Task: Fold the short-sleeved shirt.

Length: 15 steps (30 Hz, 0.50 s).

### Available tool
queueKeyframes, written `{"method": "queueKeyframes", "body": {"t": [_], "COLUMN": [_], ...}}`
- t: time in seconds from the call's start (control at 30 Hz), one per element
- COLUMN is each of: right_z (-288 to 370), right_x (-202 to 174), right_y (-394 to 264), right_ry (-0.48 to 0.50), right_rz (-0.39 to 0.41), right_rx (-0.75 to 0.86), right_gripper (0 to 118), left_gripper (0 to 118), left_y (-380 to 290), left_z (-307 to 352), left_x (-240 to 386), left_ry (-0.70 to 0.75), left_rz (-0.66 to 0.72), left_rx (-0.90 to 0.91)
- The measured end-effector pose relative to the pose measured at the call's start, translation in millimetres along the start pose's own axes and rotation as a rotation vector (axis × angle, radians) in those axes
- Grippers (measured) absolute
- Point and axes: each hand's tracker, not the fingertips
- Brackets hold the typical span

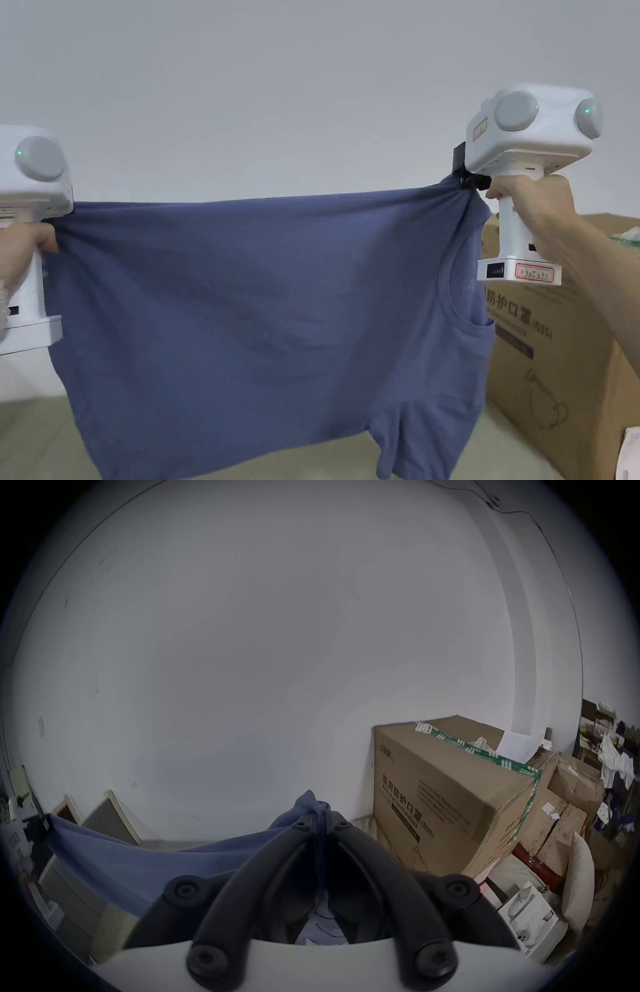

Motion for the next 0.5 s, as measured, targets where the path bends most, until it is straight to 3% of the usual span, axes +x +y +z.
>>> {"method": "queueKeyframes", "body": {"t": [0.13, 0.3, 0.47, 0.5], "right_z": [-56, -138, -170, -171], "right_x": [-1, -1, 1, 2], "right_y": [-71, -205, -339, -363], "right_ry": [0.006, -0.034, -0.038, -0.034], "right_rz": [-0.018, 0.034, -0.005, 0.022], "right_rx": [-0.141, -0.373, -0.593, -0.618], "right_gripper": [4, 4, 4, 4], "left_gripper": [4, 4, 4, 4], "left_y": [-76, -211, -326, -346], "left_z": [-54, -119, -148, -150], "left_x": [6, 20, 24, 23], "left_ry": [0.023, 0.070, 0.090, 0.087], "left_rz": [0.005, -0.068, -0.076, -0.098], "left_rx": [-0.122, -0.291, -0.452, -0.484]}}
